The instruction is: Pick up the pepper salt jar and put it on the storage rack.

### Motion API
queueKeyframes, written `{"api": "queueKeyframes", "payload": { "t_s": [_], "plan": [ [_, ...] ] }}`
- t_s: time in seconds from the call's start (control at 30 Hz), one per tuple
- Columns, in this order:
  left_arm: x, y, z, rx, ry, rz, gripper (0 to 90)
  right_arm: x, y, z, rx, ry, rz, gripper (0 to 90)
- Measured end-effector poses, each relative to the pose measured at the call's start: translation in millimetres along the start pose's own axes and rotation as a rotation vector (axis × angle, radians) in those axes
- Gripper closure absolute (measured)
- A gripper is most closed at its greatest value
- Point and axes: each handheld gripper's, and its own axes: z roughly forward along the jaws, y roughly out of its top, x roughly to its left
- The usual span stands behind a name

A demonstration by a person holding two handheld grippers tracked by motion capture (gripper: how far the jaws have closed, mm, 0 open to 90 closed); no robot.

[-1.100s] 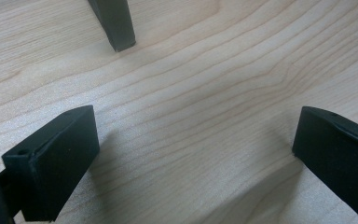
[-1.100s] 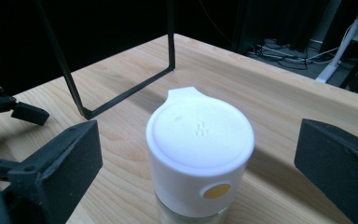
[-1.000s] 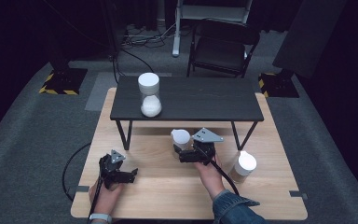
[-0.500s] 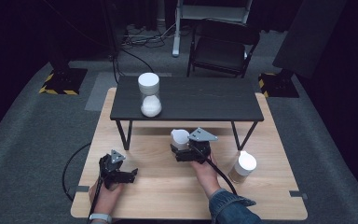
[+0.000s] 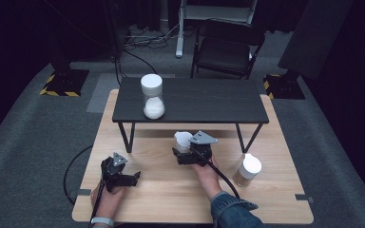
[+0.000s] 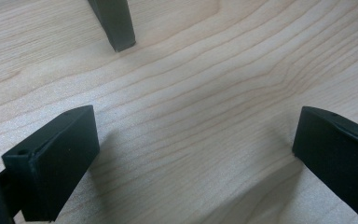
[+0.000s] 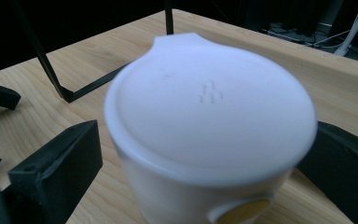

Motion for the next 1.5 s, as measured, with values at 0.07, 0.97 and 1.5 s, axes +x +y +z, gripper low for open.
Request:
{"api": "queueKeyframes", "payload": {
  "t_s": [0.07,0.97,1.5],
  "plan": [
    [0.0,0.1,0.0,0.0,0.0,0.0,0.1,-1.2,-1.9,1.3,-0.003,0.001,0.007,0.6],
    [0.0,0.0,0.0,0.0,0.0,0.0,0.1,-5.9,-27.5,10.9,-0.017,0.007,0.032,14.9],
    [-0.1,0.0,0.0,0.0,0.0,0.0,0.1,-5.1,-38.3,15.2,-0.038,0.024,0.014,28.9]
  ]
}}
